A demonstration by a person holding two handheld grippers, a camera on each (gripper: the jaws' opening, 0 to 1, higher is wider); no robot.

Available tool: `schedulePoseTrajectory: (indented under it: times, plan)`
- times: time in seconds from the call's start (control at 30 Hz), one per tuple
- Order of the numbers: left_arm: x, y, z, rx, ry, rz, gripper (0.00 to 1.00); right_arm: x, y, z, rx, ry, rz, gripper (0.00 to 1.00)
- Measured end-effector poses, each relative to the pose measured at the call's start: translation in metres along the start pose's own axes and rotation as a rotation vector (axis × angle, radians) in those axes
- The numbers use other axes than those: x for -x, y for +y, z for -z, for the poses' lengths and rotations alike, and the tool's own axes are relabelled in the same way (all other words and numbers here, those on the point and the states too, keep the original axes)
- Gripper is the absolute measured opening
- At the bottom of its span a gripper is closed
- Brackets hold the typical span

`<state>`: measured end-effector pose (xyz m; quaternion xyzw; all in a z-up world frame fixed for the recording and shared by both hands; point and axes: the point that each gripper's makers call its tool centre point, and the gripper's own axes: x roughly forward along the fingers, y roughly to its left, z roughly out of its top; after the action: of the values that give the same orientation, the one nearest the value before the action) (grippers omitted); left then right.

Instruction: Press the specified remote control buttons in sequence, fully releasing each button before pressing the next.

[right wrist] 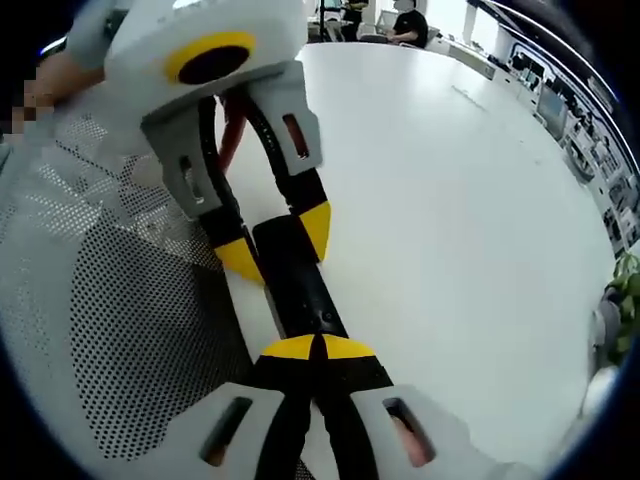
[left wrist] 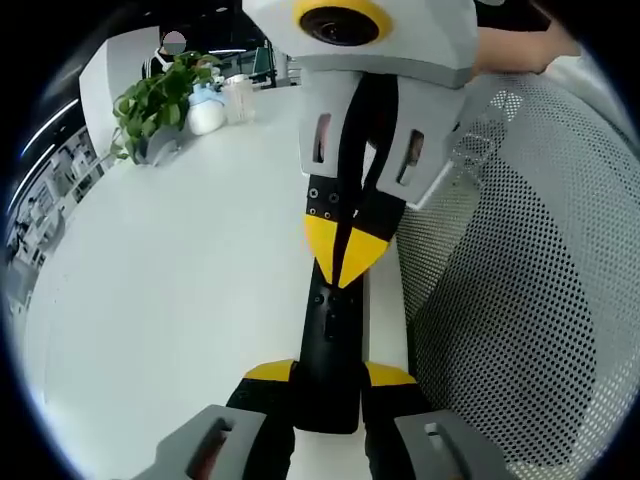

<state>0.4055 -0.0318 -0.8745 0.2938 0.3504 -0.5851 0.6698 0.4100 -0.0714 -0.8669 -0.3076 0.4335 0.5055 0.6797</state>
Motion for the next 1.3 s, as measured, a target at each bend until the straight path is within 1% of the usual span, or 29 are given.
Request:
schedulePoseTrajectory:
  times: [0.37, 0.6, 0.8, 1.3]
  plan:
    - [-0.0002, -0.0002, -0.0005, 0.002, -0.005, -0.003, 0.25, 0.0007, 0.0005, -0.0002, -0.017, -0.01, -0.013, 0.0]
    - [-0.0001, -0.0004, -0.0006, 0.0, -0.01, -0.002, 0.25, 0.0013, 0.0004, -0.0001, -0.043, -0.022, -0.027, 0.0]
    - [0.0001, -0.0002, -0.0008, -0.001, -0.019, 0.0, 0.25, 0.0013, 0.001, -0.0002, -0.001, -0.026, -0.021, 0.0]
    - [0.0003, -0.0002, -0.0009, 0.006, -0.032, 0.002, 0.24, 0.0025, 0.0009, 0.0001, 0.01, -0.051, -0.036, 0.0]
